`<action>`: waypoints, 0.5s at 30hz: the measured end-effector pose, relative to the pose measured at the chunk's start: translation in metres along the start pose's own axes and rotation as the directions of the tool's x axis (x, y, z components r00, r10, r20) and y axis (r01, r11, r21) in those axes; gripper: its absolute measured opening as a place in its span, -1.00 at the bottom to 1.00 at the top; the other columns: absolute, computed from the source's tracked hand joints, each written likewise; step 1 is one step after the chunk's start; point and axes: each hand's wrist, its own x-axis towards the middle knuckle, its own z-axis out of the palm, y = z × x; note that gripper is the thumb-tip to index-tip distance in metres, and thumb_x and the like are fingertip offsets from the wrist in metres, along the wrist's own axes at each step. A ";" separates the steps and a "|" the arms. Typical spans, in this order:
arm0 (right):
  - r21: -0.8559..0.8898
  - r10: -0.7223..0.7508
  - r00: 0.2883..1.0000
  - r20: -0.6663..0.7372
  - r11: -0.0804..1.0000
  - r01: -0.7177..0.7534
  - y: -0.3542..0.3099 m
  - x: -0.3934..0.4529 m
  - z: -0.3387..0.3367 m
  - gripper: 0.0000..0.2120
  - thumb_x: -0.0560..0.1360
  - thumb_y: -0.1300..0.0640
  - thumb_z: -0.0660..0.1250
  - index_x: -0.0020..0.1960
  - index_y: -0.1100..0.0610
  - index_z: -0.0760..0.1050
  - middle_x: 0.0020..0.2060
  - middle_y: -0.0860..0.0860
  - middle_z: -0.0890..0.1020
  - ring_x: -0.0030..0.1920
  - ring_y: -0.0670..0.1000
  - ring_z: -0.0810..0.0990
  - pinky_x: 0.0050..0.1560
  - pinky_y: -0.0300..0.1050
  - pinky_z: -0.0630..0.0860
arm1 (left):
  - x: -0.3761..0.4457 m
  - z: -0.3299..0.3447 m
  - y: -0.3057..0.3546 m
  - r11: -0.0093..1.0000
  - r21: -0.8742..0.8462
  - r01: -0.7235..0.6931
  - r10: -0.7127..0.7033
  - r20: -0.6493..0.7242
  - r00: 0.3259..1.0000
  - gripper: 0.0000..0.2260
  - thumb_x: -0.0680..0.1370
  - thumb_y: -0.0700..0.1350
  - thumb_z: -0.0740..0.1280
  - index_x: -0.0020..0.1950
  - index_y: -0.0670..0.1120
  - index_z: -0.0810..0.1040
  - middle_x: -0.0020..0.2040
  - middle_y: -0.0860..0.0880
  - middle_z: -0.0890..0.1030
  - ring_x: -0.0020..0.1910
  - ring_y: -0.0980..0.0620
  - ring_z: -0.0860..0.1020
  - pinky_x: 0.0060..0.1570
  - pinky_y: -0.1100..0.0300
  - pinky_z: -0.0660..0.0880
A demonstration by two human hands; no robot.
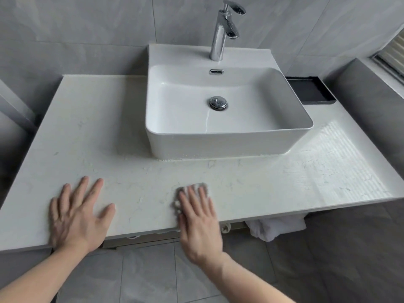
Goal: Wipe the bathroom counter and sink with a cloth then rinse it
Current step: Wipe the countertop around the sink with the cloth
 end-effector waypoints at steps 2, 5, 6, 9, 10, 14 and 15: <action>0.038 -0.073 0.997 0.039 0.997 0.071 -0.018 0.005 0.009 -0.41 0.64 0.09 0.10 0.65 -0.03 0.11 0.66 -0.08 0.05 0.65 -0.02 -0.17 0.63 0.06 -0.08 | 0.000 0.001 0.000 1.000 0.005 -0.002 0.002 -0.001 1.000 -0.33 0.48 0.36 0.03 0.60 0.25 0.15 0.64 0.14 0.07 0.62 -0.09 -0.01 0.55 -0.09 -0.08; 0.185 -0.151 0.986 0.068 0.973 0.136 -0.008 0.016 0.002 -0.39 0.59 0.24 0.14 0.63 0.02 0.21 0.63 -0.05 0.18 0.65 -0.06 -0.03 0.63 0.01 0.01 | 0.000 0.002 -0.001 1.000 0.000 -0.008 0.008 -0.002 1.000 -0.33 0.48 0.36 0.04 0.59 0.25 0.16 0.64 0.14 0.08 0.61 -0.10 0.00 0.55 -0.09 -0.07; 0.240 -0.151 0.988 0.046 0.961 0.135 0.004 0.018 -0.006 -0.41 0.59 0.28 0.15 0.61 0.03 0.26 0.61 -0.04 0.23 0.64 -0.10 0.03 0.63 -0.04 0.04 | 0.000 0.001 -0.001 1.000 -0.001 -0.010 0.010 -0.004 1.000 -0.33 0.48 0.36 0.04 0.59 0.25 0.17 0.64 0.14 0.09 0.61 -0.10 0.01 0.55 -0.08 -0.07; 0.269 0.005 0.996 -0.084 0.963 0.018 0.064 0.023 -0.039 -0.42 0.62 0.35 0.19 0.56 -0.06 0.33 0.58 -0.11 0.31 0.59 -0.21 0.12 0.61 -0.11 0.12 | 0.000 0.001 0.000 1.000 -0.005 -0.007 0.007 -0.016 1.000 -0.34 0.48 0.35 0.05 0.59 0.24 0.19 0.64 0.13 0.11 0.61 -0.10 0.02 0.54 -0.08 -0.07; 0.246 0.083 0.989 -0.121 0.968 -0.051 0.088 0.024 -0.053 -0.42 0.64 0.34 0.19 0.56 -0.10 0.32 0.58 -0.14 0.30 0.60 -0.19 0.13 0.60 -0.07 0.15 | -0.001 0.001 0.000 1.000 -0.002 -0.006 0.005 -0.015 1.000 -0.34 0.48 0.35 0.05 0.59 0.24 0.19 0.64 0.13 0.11 0.61 -0.10 0.01 0.54 -0.08 -0.07; 0.013 0.325 0.939 -0.110 0.945 -0.326 0.192 0.025 -0.118 -0.51 0.69 -0.05 0.10 0.61 -0.06 0.21 0.62 -0.06 0.22 0.63 -0.02 0.04 0.63 0.08 0.06 | -0.001 0.002 0.000 1.000 0.012 -0.007 0.007 -0.013 1.000 -0.33 0.48 0.36 0.04 0.59 0.25 0.17 0.64 0.13 0.09 0.61 -0.09 0.00 0.54 -0.08 -0.07; -0.098 0.377 0.925 -0.054 0.920 -0.380 0.213 0.023 -0.129 -0.44 0.67 -0.19 0.03 0.64 -0.08 0.13 0.64 -0.04 0.16 0.64 0.06 -0.02 0.62 0.14 0.02 | 0.000 0.002 0.000 1.000 0.014 -0.006 0.006 -0.012 1.000 -0.33 0.48 0.36 0.03 0.59 0.25 0.17 0.64 0.13 0.09 0.61 -0.09 0.00 0.54 -0.08 -0.07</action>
